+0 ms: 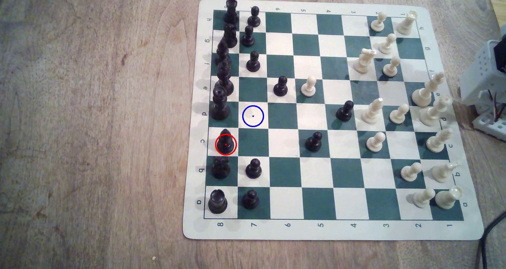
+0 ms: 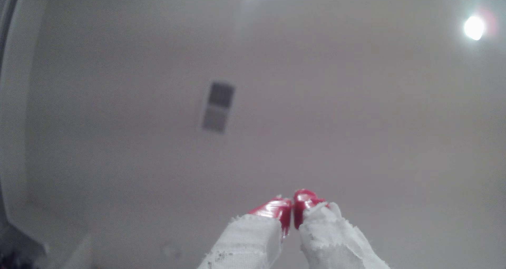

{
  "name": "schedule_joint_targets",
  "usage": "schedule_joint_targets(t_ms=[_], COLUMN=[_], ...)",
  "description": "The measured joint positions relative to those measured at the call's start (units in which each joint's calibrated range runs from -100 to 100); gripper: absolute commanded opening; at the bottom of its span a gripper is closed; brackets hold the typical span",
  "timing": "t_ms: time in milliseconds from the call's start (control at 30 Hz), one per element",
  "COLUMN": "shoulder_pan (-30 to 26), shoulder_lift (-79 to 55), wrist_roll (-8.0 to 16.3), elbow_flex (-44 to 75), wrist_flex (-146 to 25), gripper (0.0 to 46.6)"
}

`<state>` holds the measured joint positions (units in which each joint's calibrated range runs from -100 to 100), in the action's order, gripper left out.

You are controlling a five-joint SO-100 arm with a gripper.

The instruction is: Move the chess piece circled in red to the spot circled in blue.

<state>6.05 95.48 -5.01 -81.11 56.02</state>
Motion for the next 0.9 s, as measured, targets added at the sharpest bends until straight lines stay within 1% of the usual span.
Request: schedule_joint_targets(t_ms=[33, 100, 133, 167, 300, 367, 400, 500, 533, 567, 633, 700, 800, 833, 900], shoulder_pan=[-0.07, -0.15, -0.15, -0.15, -0.22, -1.11, -1.84, -2.80, -3.61, -4.20, -5.75, -8.41, -9.37, -10.91, -12.39], shoulder_lift=[0.00, 0.00, 0.00, 0.00, 0.00, 0.00, 0.08, 0.34, 0.25, -0.17, -1.93, -5.87, -10.14, -13.74, -16.59], wrist_roll=[0.05, 0.05, 0.05, 0.05, 0.00, -0.10, 0.15, 0.34, 0.24, 0.29, 0.29, 1.03, 2.05, 2.78, 3.27], elbow_flex=[0.90, 2.62, 2.89, 2.89, 2.98, 2.98, 2.98, 2.89, 3.52, 3.80, 5.69, 10.12, 14.01, 17.71, 20.06], wrist_flex=[-2.23, -9.08, -10.44, -11.63, -22.79, -26.61, -33.55, -43.59, -51.55, -56.02, -62.23, -70.60, -76.57, -81.51, -84.78], gripper=[0.2, 1.7, 1.5, 0.2, 0.2, 0.2, 0.2, 0.2, 0.2, 0.2, 0.2, 0.2, 0.2, 0.2, 0.2])
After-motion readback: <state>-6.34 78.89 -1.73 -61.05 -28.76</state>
